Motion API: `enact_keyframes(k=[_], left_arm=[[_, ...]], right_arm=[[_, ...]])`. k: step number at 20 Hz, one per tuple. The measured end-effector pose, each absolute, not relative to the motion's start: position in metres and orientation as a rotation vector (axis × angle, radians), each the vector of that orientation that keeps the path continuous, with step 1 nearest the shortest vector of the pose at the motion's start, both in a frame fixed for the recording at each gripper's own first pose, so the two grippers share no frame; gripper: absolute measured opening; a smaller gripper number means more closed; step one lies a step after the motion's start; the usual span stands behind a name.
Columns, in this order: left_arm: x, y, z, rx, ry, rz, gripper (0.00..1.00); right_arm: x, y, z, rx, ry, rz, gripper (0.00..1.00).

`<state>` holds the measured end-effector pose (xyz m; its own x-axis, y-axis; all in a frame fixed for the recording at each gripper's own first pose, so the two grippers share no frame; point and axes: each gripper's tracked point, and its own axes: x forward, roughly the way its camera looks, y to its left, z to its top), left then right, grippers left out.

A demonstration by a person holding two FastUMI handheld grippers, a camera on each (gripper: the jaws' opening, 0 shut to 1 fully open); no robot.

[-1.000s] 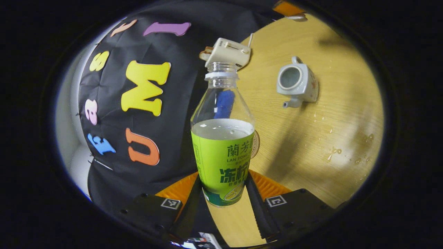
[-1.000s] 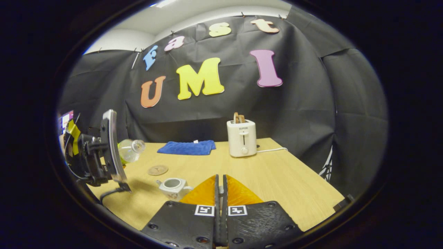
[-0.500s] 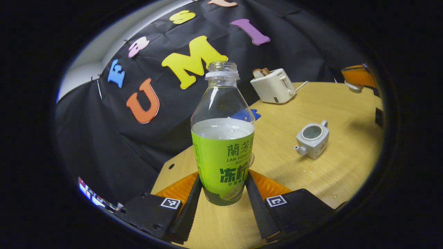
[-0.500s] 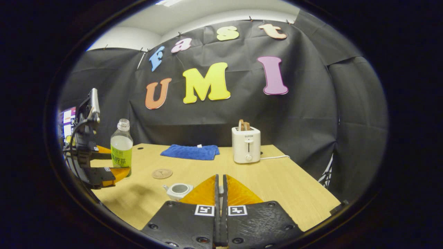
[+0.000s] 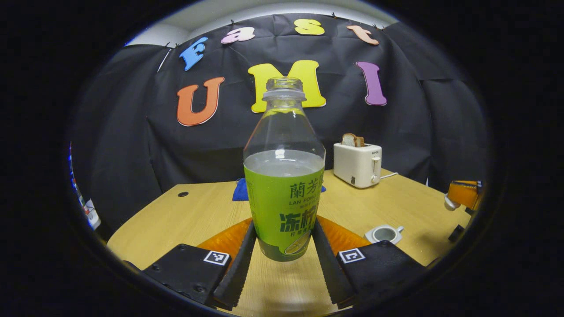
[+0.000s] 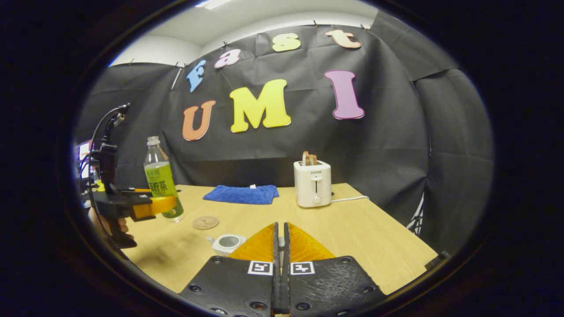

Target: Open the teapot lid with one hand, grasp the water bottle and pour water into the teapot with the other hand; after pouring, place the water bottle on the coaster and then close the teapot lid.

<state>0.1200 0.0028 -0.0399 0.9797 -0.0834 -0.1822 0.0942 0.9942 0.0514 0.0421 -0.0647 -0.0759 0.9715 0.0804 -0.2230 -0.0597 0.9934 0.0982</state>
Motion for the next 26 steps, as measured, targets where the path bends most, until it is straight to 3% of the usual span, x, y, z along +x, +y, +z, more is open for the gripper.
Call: enact_keyframes(k=[5,13,23,26], left_arm=[[0.160,0.008,-0.038,-0.015,0.125,-0.094,0.75],[0.205,0.007,-0.075,0.026,0.208,-0.116,0.75],[0.216,0.014,-0.107,0.031,0.304,-0.116,0.75],[0.215,0.016,-0.111,0.011,0.322,-0.114,0.79]], right_arm=[[0.049,-0.065,-0.085,0.097,0.242,0.072,0.00],[0.067,-0.067,-0.111,0.118,0.297,0.072,0.00],[0.075,-0.062,-0.120,0.099,0.309,0.079,0.00],[0.074,-0.062,-0.119,0.077,0.305,0.072,0.00]])
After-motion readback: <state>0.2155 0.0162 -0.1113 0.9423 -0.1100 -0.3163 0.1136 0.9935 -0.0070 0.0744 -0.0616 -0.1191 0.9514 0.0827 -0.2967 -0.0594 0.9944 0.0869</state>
